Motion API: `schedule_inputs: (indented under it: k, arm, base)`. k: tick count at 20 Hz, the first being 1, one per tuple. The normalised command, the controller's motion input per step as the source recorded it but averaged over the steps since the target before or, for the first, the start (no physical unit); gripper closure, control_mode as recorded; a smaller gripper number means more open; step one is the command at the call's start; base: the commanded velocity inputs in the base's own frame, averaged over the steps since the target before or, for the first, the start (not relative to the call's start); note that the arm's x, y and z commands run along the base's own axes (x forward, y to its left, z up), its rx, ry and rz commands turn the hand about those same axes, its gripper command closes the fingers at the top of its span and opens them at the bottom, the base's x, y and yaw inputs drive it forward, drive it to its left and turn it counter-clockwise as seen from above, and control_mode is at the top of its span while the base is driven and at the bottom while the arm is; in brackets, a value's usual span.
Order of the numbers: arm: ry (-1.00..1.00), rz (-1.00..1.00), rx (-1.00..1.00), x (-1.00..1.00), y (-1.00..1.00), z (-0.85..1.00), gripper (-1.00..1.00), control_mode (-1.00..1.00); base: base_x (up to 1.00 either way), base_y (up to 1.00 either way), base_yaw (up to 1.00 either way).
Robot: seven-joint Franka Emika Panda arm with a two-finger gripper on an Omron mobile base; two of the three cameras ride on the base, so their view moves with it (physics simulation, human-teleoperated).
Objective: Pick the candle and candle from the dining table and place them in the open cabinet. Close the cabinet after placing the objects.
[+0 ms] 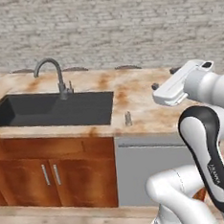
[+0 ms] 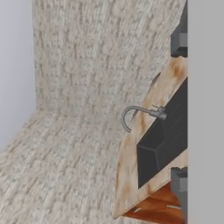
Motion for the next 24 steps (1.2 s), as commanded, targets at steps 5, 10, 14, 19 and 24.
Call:
schedule_inputs:
  k: [5,10,14,19,24]
  arm:
    - [0.0,0.0,0.0,0.0,0.0,0.0,-1.0,1.0]
    - [0.0,0.0,0.0,0.0,0.0,0.0,-1.0,1.0]
    - [0.0,0.0,0.0,0.0,0.0,0.0,-1.0,1.0]
    - [0.0,0.0,0.0,0.0,0.0,0.0,-1.0,1.0]
    - [0.05,0.03,0.0,0.23,-0.04,0.0,-1.0,-1.0]
  base:
    - [0.85,0.43,-0.3]
    - [0.8,0.36,-0.22]
    - [0.53,0.07,-0.18]
    - [0.25,-0.07,-0.13]
    - [0.04,-0.02,-0.01]
